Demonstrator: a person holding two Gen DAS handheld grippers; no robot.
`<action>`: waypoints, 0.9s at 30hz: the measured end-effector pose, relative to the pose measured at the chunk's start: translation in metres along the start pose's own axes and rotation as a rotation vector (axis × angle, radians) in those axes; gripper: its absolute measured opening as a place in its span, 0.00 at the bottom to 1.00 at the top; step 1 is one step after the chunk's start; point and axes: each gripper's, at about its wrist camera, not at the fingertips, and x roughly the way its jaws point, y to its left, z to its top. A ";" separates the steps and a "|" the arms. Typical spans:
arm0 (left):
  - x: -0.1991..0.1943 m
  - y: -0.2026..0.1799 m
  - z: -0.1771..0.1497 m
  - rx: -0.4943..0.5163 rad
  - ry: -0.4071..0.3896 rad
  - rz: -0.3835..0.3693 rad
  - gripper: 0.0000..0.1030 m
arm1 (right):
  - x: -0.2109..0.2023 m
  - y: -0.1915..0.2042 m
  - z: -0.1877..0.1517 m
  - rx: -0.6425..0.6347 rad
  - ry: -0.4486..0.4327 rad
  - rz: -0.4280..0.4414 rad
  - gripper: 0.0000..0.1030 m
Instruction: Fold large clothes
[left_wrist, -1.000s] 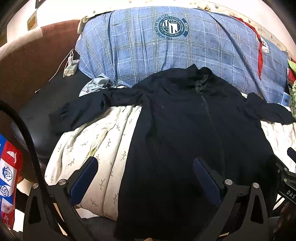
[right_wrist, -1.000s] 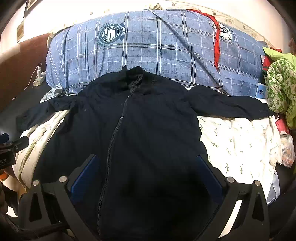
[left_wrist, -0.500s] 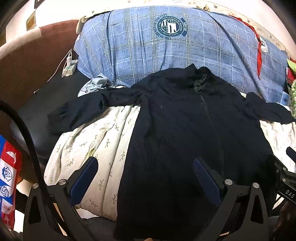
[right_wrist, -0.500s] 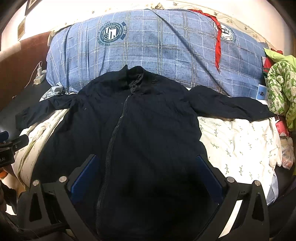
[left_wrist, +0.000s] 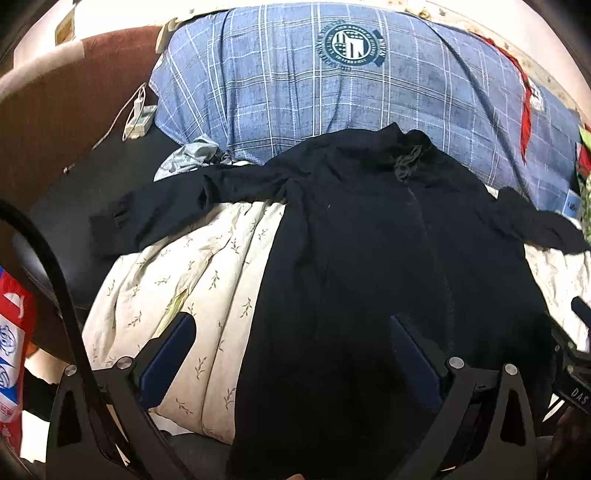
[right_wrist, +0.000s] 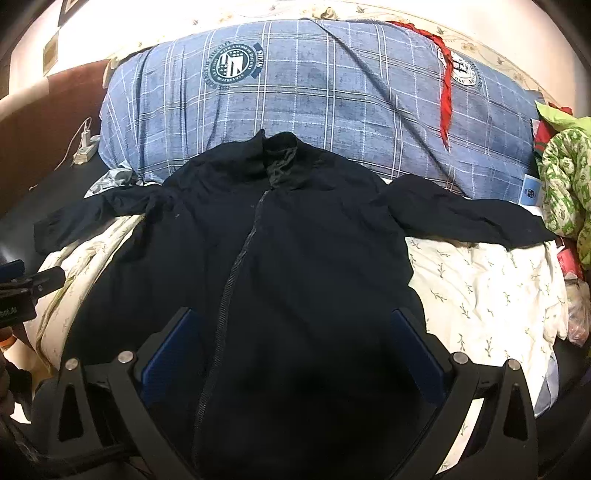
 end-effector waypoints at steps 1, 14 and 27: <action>0.002 0.004 0.002 -0.013 0.006 -0.020 0.99 | 0.001 0.001 0.000 -0.001 -0.001 0.008 1.00; 0.061 0.261 0.026 -0.685 -0.064 -0.278 0.99 | 0.015 0.018 0.002 -0.084 -0.033 0.106 1.00; 0.168 0.310 0.015 -0.895 0.046 -0.581 0.99 | 0.026 0.048 0.011 -0.191 -0.066 0.158 1.00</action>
